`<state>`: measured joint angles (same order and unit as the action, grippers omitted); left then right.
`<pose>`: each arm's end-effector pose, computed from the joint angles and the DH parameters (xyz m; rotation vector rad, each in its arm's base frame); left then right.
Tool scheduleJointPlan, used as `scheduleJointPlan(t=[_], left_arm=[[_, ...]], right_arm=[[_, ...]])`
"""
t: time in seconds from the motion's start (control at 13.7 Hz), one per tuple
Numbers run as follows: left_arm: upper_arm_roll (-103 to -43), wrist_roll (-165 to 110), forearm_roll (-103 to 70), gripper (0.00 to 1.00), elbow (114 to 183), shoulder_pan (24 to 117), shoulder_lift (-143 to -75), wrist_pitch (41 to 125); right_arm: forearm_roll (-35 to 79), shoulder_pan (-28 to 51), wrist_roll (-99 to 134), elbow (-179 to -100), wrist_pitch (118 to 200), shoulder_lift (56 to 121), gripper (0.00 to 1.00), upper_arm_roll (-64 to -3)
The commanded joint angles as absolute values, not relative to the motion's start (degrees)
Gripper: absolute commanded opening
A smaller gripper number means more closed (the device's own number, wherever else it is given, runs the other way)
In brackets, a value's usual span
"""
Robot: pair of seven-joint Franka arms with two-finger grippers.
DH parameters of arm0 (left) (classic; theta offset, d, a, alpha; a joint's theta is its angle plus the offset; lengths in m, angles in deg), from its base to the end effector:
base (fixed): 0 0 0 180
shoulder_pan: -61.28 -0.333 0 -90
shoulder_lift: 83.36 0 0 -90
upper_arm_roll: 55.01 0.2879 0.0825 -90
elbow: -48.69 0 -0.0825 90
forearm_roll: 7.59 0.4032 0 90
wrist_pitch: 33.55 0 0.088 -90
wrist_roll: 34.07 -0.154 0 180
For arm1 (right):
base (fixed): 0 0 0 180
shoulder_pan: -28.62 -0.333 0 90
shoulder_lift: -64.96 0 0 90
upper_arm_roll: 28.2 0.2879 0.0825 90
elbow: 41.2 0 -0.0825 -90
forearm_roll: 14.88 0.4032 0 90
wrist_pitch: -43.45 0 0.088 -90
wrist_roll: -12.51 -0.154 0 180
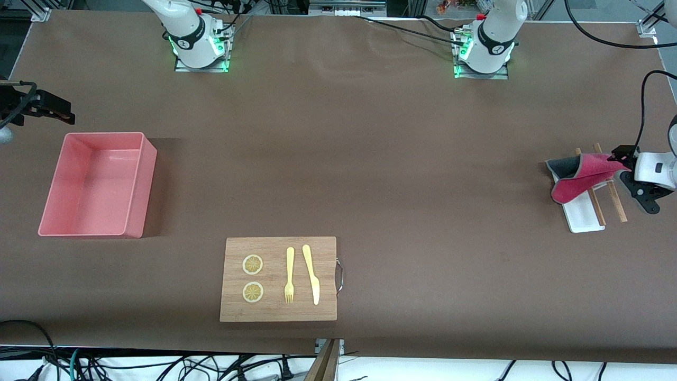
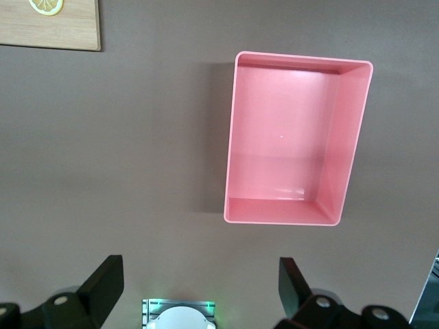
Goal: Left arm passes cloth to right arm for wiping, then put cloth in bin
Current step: 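Lower the left gripper onto the pink cloth on the white tray and grasp it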
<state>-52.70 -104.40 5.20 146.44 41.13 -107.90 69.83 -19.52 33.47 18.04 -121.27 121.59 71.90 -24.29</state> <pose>0.5574 0.2606 0.2442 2.6859 -1.3383 -0.5911 0.5778 -0.0252 0.5471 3.0669 0.1070 -0.2435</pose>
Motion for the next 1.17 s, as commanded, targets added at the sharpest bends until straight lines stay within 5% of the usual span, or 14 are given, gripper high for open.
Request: scheduleJointPlan(t=[0.0,0.29,0.37,0.51,0.59,1.1], left_arm=[[-53.07,-108.07,3.84,1.0,145.37,39.04,-109.02,70.07],[-53.07,-108.25,2.52,0.93,145.81,38.43,-109.81,69.81],[-53.07,-108.16,2.34,0.75,145.72,38.43,-109.99,69.81],[-53.07,-108.25,1.9,0.16,145.19,38.51,-110.08,69.55],[-53.07,-107.9,1.99,0.0,145.19,38.78,-110.08,69.55],[-53.07,-105.88,1.81,0.0,142.47,38.6,-109.99,65.59]], right_arm=[[-18.49,33.9,18.66,-120.74,121.41,71.9,1.0,-24.24],[-18.49,33.9,18.66,-120.83,121.41,71.9,1.0,-24.24],[-18.49,33.9,18.66,-120.83,121.41,71.9,1.0,-24.24],[-18.49,33.9,18.66,-120.83,121.41,71.9,1.0,-24.24],[-18.49,33.9,18.66,-120.83,121.41,71.9,1.0,-24.24],[-18.49,33.99,18.66,-120.74,121.41,71.9,1.0,-24.33]])
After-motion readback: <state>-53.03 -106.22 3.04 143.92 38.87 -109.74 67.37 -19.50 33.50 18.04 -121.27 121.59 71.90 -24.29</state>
